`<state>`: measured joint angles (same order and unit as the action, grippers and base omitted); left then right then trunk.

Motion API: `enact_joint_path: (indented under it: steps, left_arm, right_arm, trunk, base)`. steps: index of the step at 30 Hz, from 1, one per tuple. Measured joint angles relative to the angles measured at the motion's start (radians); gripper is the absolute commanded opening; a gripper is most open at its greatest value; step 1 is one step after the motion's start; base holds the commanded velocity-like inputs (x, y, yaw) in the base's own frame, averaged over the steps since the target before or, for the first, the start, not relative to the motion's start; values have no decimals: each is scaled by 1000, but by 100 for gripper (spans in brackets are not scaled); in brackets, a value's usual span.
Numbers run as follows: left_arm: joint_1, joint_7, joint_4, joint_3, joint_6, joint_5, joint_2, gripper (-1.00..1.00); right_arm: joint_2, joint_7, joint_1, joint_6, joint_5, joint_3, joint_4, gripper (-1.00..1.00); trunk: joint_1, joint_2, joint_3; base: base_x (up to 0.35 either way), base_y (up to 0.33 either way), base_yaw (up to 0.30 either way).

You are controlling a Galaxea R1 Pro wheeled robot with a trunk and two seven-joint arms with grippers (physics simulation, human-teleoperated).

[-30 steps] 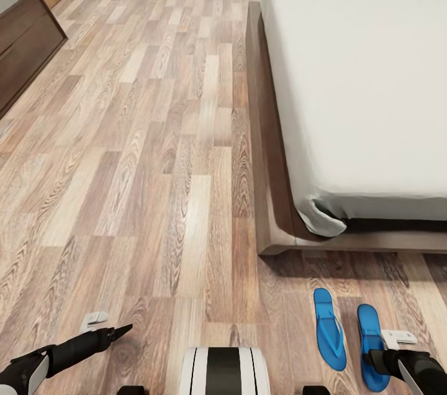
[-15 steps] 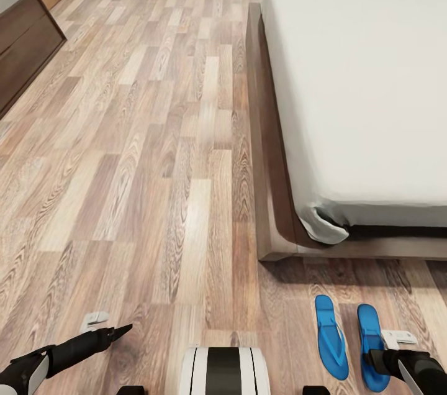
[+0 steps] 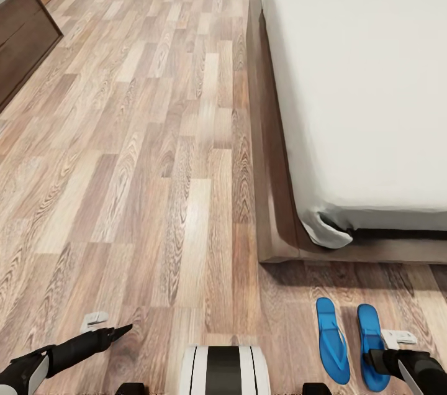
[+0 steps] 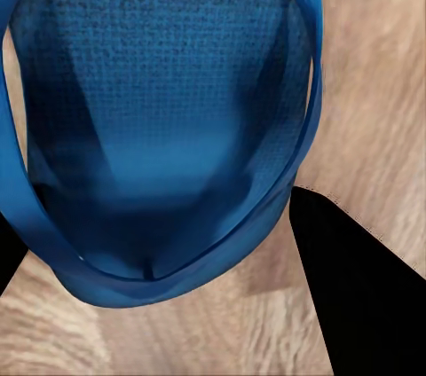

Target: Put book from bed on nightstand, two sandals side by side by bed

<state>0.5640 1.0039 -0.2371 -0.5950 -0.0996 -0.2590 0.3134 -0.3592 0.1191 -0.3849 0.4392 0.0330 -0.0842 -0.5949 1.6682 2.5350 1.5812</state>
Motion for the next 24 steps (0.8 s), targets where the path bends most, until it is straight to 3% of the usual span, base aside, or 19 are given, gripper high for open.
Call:
enact_joint_path:
  steps: [10,24]
  left_arm:
    - [0,0,0,0,0,0,0,100]
    - [0,0,-1,-1,0,0,-6,100]
  right_arm:
    - [0,0,0,-2,-1,0,-2,-100]
    - [0,0,0,-11,1,-1,-127,-100]
  trunk:
    - [5,2,39]
    - [4,2,39]
  base:
    - [0,0,0]
    - [0,0,0]
